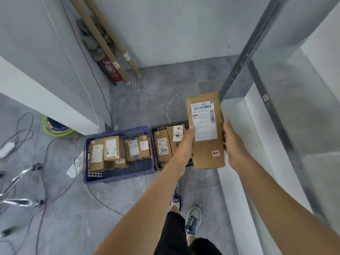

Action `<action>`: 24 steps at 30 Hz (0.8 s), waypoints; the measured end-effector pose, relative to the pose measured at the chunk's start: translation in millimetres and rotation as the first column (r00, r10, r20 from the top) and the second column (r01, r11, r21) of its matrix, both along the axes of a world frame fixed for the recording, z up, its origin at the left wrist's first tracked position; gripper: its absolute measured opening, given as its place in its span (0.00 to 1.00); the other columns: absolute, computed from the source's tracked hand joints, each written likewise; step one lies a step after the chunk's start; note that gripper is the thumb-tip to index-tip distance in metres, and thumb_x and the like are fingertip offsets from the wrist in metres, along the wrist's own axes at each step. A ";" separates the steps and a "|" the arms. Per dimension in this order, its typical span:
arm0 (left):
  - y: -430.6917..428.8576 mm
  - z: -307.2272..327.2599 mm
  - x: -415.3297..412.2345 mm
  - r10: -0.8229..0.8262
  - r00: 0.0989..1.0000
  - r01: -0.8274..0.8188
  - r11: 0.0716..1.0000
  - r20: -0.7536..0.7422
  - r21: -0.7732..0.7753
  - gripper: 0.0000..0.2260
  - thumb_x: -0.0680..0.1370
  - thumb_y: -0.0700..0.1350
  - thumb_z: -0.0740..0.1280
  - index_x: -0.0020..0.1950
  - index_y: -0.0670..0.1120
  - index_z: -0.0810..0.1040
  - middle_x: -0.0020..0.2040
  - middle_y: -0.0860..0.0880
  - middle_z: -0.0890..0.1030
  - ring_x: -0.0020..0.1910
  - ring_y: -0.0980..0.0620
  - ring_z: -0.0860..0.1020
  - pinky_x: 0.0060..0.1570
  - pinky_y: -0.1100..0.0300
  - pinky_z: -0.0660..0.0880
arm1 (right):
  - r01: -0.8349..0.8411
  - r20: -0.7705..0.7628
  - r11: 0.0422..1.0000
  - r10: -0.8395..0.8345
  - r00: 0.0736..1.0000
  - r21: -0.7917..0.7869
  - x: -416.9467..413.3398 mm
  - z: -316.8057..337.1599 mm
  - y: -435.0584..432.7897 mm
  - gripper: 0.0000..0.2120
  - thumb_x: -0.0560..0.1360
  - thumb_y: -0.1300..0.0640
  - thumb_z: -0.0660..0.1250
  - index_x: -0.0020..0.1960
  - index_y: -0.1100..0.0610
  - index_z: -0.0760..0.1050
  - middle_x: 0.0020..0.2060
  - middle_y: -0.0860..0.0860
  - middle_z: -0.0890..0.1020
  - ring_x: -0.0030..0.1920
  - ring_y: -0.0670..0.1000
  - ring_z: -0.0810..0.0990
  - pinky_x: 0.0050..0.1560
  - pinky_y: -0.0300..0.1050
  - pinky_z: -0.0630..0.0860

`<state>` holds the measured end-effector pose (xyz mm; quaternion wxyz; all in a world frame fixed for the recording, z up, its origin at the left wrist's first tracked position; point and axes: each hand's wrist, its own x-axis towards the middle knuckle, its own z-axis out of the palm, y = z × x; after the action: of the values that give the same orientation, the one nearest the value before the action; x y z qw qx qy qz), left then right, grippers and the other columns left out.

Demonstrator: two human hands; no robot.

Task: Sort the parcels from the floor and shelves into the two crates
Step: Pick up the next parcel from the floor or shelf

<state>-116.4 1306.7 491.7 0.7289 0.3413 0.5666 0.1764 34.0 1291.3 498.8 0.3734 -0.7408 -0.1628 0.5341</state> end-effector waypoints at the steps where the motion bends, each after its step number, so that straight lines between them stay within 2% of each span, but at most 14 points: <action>1: 9.8 -9.7 3.4 -0.002 1.000 0.002 1.000 0.001 -0.028 0.34 0.75 0.77 0.53 0.75 0.61 0.70 0.68 0.54 0.80 0.67 0.49 0.77 0.72 0.43 0.68 | 0.000 0.007 1.000 0.000 1.000 -0.018 2.7 -7.9 9.4 0.23 0.86 0.34 0.48 0.57 0.41 0.79 0.47 0.40 0.85 0.42 0.41 0.85 0.39 0.39 0.75; 6: 63.3 -64.1 19.9 -0.034 0.999 0.035 0.995 0.013 -0.092 0.33 0.77 0.75 0.52 0.78 0.59 0.66 0.71 0.55 0.75 0.69 0.50 0.73 0.70 0.47 0.68 | -0.007 0.032 0.995 0.010 0.999 -0.100 16.7 -61.0 58.7 0.22 0.86 0.34 0.47 0.58 0.41 0.78 0.53 0.44 0.84 0.52 0.45 0.82 0.44 0.44 0.75; 9: 87.3 -101.2 31.2 -0.047 0.999 0.043 0.990 -0.027 -0.138 0.33 0.76 0.76 0.52 0.77 0.61 0.67 0.71 0.54 0.75 0.69 0.50 0.74 0.70 0.47 0.68 | 0.009 0.033 0.990 -0.004 0.999 -0.139 27.8 -94.2 81.8 0.22 0.87 0.36 0.47 0.56 0.41 0.78 0.50 0.43 0.85 0.49 0.44 0.83 0.43 0.43 0.75; 12: 106.5 -137.2 42.6 -0.055 0.998 0.052 0.981 -0.010 -0.187 0.29 0.82 0.69 0.51 0.78 0.56 0.65 0.70 0.53 0.74 0.68 0.51 0.73 0.66 0.53 0.68 | 0.028 0.038 0.984 -0.021 0.999 -0.177 41.6 -136.0 98.6 0.22 0.87 0.37 0.48 0.55 0.41 0.79 0.50 0.42 0.85 0.49 0.44 0.84 0.44 0.43 0.76; 14: 116.7 -162.1 51.8 -0.073 0.997 0.076 0.971 0.022 -0.228 0.26 0.84 0.66 0.50 0.79 0.54 0.63 0.68 0.53 0.73 0.67 0.51 0.72 0.66 0.53 0.67 | 0.051 0.039 0.978 -0.044 0.998 -0.204 51.7 -169.0 106.4 0.22 0.87 0.37 0.49 0.56 0.42 0.80 0.51 0.43 0.86 0.50 0.45 0.84 0.45 0.44 0.77; 17: 127.3 -204.6 66.8 -0.095 0.995 0.089 0.962 -0.009 -0.257 0.28 0.83 0.67 0.50 0.80 0.55 0.62 0.69 0.51 0.71 0.65 0.51 0.69 0.71 0.49 0.64 | 0.062 0.046 0.965 -0.052 0.998 -0.255 65.8 -220.1 114.0 0.21 0.86 0.36 0.50 0.55 0.42 0.80 0.52 0.43 0.85 0.53 0.46 0.83 0.50 0.47 0.76; 20: 132.7 -250.2 83.9 -0.132 0.989 0.110 0.955 -0.063 -0.274 0.39 0.75 0.75 0.52 0.80 0.55 0.63 0.74 0.49 0.71 0.72 0.45 0.69 0.74 0.41 0.62 | 0.050 0.023 0.951 -0.046 0.999 -0.305 80.1 -274.2 119.7 0.22 0.87 0.37 0.49 0.54 0.43 0.80 0.49 0.41 0.85 0.51 0.46 0.82 0.47 0.45 0.74; 24: 138.7 -310.4 102.1 -0.076 0.988 0.035 0.956 -0.131 -0.292 0.34 0.79 0.70 0.54 0.79 0.51 0.66 0.73 0.44 0.71 0.72 0.41 0.70 0.72 0.38 0.65 | 0.031 0.004 0.929 -0.032 0.999 -0.368 99.1 -348.8 128.9 0.24 0.86 0.34 0.50 0.53 0.44 0.80 0.47 0.42 0.85 0.49 0.47 0.82 0.45 0.47 0.73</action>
<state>-14.3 1445.3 181.3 0.7339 0.2587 0.6264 0.0466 133.0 1420.2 150.0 0.2364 -0.7998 -0.0476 0.5497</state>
